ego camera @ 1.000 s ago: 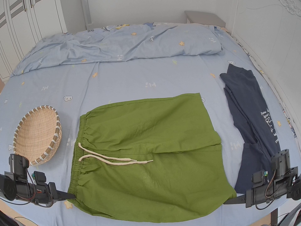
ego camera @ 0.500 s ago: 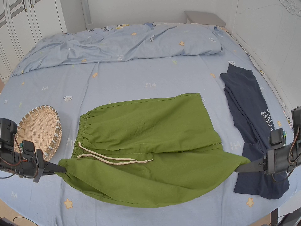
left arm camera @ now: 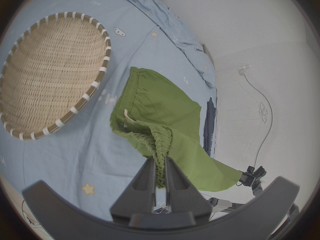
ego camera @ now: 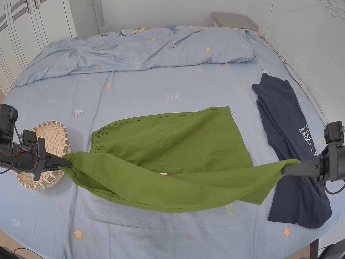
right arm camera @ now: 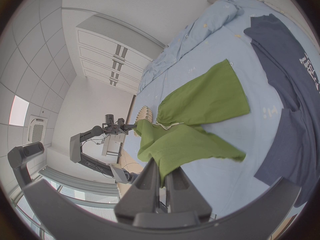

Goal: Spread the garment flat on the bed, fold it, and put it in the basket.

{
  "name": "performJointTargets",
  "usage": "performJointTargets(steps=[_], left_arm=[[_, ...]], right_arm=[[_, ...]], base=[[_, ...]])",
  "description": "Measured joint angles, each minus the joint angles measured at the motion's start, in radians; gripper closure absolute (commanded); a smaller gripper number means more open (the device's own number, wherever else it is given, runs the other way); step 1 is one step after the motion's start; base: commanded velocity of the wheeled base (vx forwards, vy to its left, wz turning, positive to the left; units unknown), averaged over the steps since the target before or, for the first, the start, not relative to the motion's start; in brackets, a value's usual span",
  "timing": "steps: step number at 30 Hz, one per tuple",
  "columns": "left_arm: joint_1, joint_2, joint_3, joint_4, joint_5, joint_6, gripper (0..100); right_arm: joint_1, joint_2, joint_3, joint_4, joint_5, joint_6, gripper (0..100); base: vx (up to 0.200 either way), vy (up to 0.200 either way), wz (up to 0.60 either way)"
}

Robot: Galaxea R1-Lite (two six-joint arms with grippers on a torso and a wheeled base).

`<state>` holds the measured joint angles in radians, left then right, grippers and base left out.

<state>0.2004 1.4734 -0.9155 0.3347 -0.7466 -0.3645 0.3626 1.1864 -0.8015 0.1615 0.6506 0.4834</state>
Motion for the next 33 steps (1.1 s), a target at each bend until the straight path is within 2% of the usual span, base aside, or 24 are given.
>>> performJointTargets(steps=[10,22,33], left_arm=[[0.008,0.098,-0.124,0.061,-0.026,-0.001,100],[0.017,0.268,-0.35,0.122,-0.041,0.008,100],[0.017,0.407,-0.544,0.194,-0.053,0.011,100]], right_arm=[[-0.021,0.121,-0.155,-0.004,-0.001,-0.009,100],[-0.042,0.328,-0.431,0.049,-0.006,-0.008,100],[-0.096,0.479,-0.58,0.042,-0.008,-0.017,100]], base=[[0.0,0.0,0.0],[0.0,0.0,0.0],[0.0,0.0,0.0]])
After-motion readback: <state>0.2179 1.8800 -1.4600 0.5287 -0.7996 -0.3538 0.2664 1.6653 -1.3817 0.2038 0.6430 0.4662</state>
